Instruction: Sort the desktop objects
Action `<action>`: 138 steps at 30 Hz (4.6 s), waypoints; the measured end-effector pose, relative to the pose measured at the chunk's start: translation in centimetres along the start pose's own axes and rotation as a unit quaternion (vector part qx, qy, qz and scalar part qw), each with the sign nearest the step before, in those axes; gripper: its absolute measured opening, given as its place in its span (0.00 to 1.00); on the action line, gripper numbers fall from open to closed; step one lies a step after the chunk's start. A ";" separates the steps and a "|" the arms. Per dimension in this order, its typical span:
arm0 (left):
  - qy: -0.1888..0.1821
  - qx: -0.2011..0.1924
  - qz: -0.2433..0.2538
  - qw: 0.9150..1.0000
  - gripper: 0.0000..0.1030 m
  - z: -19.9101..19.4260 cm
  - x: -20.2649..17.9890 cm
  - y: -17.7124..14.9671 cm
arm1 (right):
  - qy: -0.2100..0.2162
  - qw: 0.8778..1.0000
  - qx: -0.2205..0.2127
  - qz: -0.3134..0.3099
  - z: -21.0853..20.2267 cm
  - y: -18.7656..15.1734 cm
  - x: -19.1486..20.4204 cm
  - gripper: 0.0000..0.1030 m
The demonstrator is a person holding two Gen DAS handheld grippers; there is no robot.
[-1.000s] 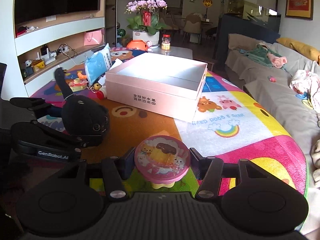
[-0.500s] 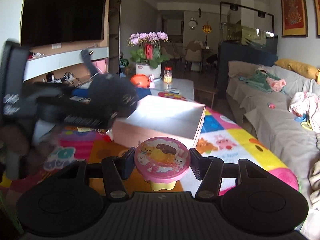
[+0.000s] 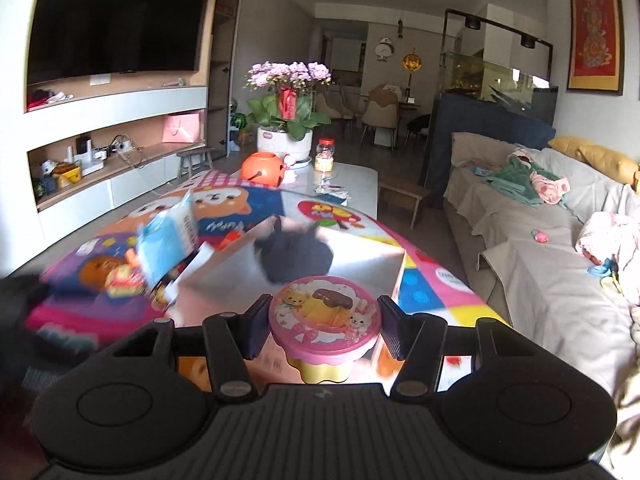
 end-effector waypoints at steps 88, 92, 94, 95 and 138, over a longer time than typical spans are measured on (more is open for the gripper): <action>-0.025 0.031 0.054 0.998 1.00 3.7 2.3 1.6 | -0.019 1.000 -0.010 0.002 2.7 -4.7 -0.7 0.75; -0.013 0.031 0.054 0.998 1.00 4.3 2.4 1.8 | -0.021 0.998 0.010 0.054 0.6 -7.3 -1.0 0.76; -0.011 0.027 0.054 0.998 1.00 4.0 2.6 1.9 | -0.019 0.996 0.032 0.079 0.4 -8.7 -1.1 0.76; -0.009 0.025 0.054 0.998 1.00 3.7 2.8 1.9 | -0.021 0.995 0.041 0.091 0.6 -9.3 -1.2 0.76; 0.089 0.055 0.017 0.994 0.92 -2.0 3.0 -2.7 | -0.032 0.991 0.044 0.122 1.1 -11.0 0.4 1.00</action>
Point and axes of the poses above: each gripper's, at about its wrist camera, not at the fingertips, and z roughly the way its jaws point, x to its left, y to its top, the point moved 1 cm from there along z, roughly the way its jaws point, and after that the axes turned 10 degrees about -z, right-handed, at the moved point
